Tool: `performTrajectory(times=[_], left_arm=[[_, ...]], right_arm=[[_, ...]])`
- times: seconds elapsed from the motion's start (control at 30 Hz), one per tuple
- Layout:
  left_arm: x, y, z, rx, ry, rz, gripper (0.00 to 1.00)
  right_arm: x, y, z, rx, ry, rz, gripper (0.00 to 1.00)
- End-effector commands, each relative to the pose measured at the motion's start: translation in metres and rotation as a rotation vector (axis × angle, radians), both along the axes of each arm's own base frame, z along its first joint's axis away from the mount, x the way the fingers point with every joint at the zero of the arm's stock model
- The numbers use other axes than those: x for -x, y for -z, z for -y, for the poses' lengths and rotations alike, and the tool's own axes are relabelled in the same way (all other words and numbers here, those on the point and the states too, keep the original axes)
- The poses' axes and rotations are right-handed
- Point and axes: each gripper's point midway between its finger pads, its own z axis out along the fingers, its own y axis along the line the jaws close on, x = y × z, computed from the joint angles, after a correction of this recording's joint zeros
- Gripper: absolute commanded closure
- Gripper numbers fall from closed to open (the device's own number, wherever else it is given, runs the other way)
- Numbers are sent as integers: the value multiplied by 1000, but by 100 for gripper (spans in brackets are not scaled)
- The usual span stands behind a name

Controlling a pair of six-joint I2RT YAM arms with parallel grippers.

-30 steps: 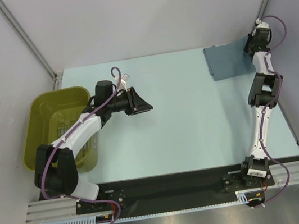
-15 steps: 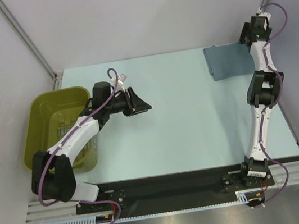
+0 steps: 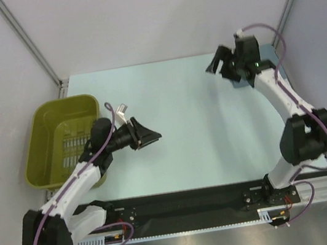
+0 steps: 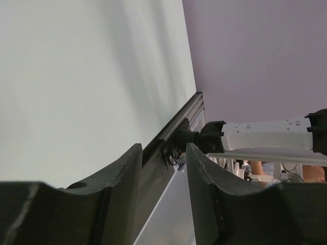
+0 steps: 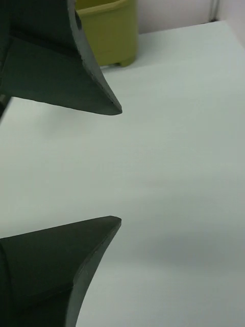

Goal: Fold and stack the t-shirts
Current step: Neatly place the folded tshirt to the corner

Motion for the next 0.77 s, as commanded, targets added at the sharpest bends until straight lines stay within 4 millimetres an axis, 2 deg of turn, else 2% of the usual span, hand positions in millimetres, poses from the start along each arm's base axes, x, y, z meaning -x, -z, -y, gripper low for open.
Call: performTrajectory(times=[0.0, 0.03, 0.07, 0.1, 0.13, 0.17, 0.2, 0.23, 0.27, 0.3, 0.33, 0.37, 0.4, 0.43, 0.47, 0.53, 0.57, 0.6, 0.63, 0.67, 0.73], left_arm=[[17, -12, -5, 84, -39, 13, 53], [25, 3, -9, 84, -48, -16, 53], [28, 4, -10, 100, -57, -5, 51], [36, -3, -13, 131, -62, 14, 51], [43, 12, -15, 130, -69, -10, 50], [46, 11, -17, 146, -74, 6, 46], [50, 12, -19, 166, -85, -7, 45], [60, 22, -22, 184, -87, -13, 44], [63, 17, -22, 225, -81, 25, 44], [67, 18, -23, 263, -91, -7, 44], [76, 28, -27, 289, -96, -7, 43], [80, 25, -28, 328, -96, 17, 41], [82, 22, -31, 376, -112, 1, 40], [90, 36, -34, 402, -118, -2, 39], [93, 33, -36, 437, -117, 18, 36], [96, 35, -38, 449, -121, 12, 30], [99, 34, -38, 442, -110, 37, 27], [101, 34, -38, 445, -100, 38, 25], [104, 42, -38, 457, -94, 24, 25], [106, 34, -39, 502, -87, 43, 21], [111, 25, -40, 526, -68, 86, 13]], right_arm=[[68, -10, -7, -265, -3, -18, 15], [83, -12, -8, -348, 13, -21, 14], [112, 26, -14, -411, -7, -115, 14], [124, 28, -12, -455, -7, -107, 13], [150, 10, -18, -519, -38, -71, 13], [175, 49, -18, -534, -16, -164, 12], [190, 55, -18, -546, -14, -173, 11], [211, 52, -22, -554, -41, -140, 6], [224, 58, -23, -558, -38, -145, 4], [247, 91, -23, -558, -10, -239, 1], [258, 98, -22, -563, -3, -255, 0], [276, 95, -21, -564, -10, -228, 0], [288, 109, -20, -561, 5, -256, 0], [295, 113, -15, -544, 34, -245, 0], [313, 121, -12, -539, 51, -270, 0], [328, 131, -9, -530, 70, -288, 0], [343, 139, -9, -528, 74, -317, 0], [349, 142, -9, -529, 73, -324, 0], [355, 151, -11, -542, 70, -351, 0], [361, 154, -12, -546, 69, -357, 0], [367, 145, -17, -546, 3, -310, 0]])
